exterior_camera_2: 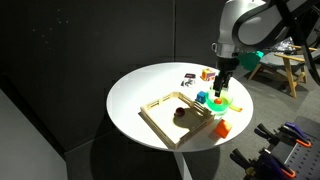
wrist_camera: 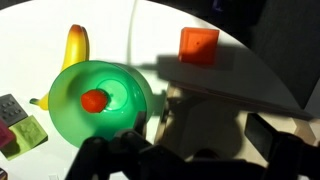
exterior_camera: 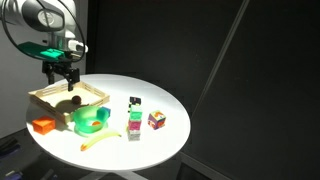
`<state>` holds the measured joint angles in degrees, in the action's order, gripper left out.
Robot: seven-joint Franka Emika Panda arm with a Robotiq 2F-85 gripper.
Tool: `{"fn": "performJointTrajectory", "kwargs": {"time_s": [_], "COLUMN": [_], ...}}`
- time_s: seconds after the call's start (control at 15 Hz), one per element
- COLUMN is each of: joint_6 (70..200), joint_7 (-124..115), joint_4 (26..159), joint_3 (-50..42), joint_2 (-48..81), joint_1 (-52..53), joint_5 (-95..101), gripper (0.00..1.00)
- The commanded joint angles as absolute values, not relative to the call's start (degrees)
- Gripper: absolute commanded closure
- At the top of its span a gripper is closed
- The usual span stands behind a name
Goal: Put the plum plush toy on the tray
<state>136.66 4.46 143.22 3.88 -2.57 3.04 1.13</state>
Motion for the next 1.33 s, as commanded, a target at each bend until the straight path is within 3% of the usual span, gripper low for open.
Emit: {"fn": "performJointTrajectory", "kwargs": {"time_s": [0.0, 0.73, 1.27], "joint_6": [133.8, 125.4, 126.6], "joint_7": [6.9, 10.0, 8.2], "joint_4": [145.8, 147.6, 146.5], "joint_3": [3.3, 2.0, 2.5], "joint_2": [-7.7, -15.2, -12.2], "joint_1": [3.2, 3.4, 3.4], "joint_5": [-1.9, -2.9, -1.9], "gripper": [0.00, 0.00, 0.00]}}
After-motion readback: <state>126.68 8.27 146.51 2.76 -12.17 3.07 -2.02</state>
